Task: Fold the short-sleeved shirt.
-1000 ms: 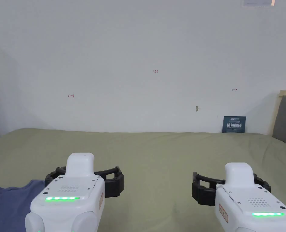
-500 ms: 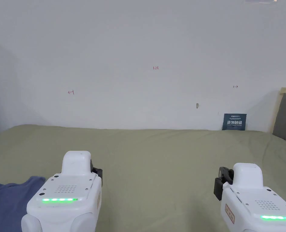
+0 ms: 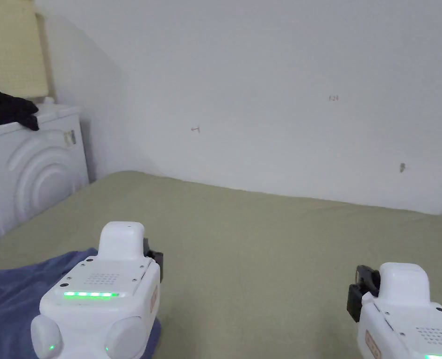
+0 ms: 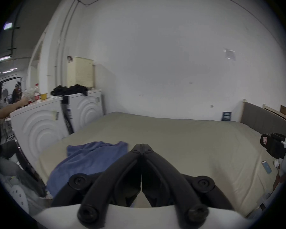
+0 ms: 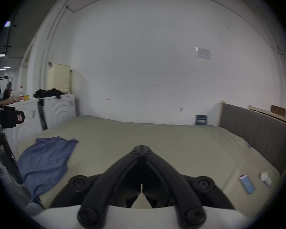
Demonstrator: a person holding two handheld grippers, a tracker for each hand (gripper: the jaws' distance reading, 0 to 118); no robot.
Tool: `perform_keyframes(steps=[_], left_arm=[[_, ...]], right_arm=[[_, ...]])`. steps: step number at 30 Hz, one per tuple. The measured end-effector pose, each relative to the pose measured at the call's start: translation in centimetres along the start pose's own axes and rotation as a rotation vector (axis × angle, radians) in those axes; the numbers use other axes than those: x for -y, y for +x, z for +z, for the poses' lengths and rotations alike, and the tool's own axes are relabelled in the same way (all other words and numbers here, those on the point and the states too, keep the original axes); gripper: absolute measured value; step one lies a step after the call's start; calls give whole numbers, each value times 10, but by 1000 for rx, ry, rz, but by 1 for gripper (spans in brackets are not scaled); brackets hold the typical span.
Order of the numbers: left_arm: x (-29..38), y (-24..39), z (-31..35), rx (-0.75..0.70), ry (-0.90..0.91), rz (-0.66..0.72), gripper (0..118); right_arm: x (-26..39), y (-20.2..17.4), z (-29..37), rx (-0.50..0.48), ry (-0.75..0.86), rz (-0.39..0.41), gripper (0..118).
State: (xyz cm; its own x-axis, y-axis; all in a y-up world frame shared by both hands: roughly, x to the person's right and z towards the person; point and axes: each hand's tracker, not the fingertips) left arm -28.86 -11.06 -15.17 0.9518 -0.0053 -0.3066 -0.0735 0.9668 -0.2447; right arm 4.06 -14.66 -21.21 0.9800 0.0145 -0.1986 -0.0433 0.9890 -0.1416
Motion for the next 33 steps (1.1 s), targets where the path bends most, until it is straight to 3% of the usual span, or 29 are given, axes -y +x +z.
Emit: perform_keyframes(steps=[7,13,26,33], left_arm=[[5,-92,33,-243,-32,35,0],[12,-132,46,-339,-57,37,0],[24,-141,2,-329,-132,35,0],[48,-151,-90,-206,-329,88,0]], right_arm=[[1,-99,-31,-257,0,0,2],[5,-141,-44,-353,-28,-6,2],[21,-146,-58,-376,-97,20,2],[42,-147,-67,-385,-153,29,2]])
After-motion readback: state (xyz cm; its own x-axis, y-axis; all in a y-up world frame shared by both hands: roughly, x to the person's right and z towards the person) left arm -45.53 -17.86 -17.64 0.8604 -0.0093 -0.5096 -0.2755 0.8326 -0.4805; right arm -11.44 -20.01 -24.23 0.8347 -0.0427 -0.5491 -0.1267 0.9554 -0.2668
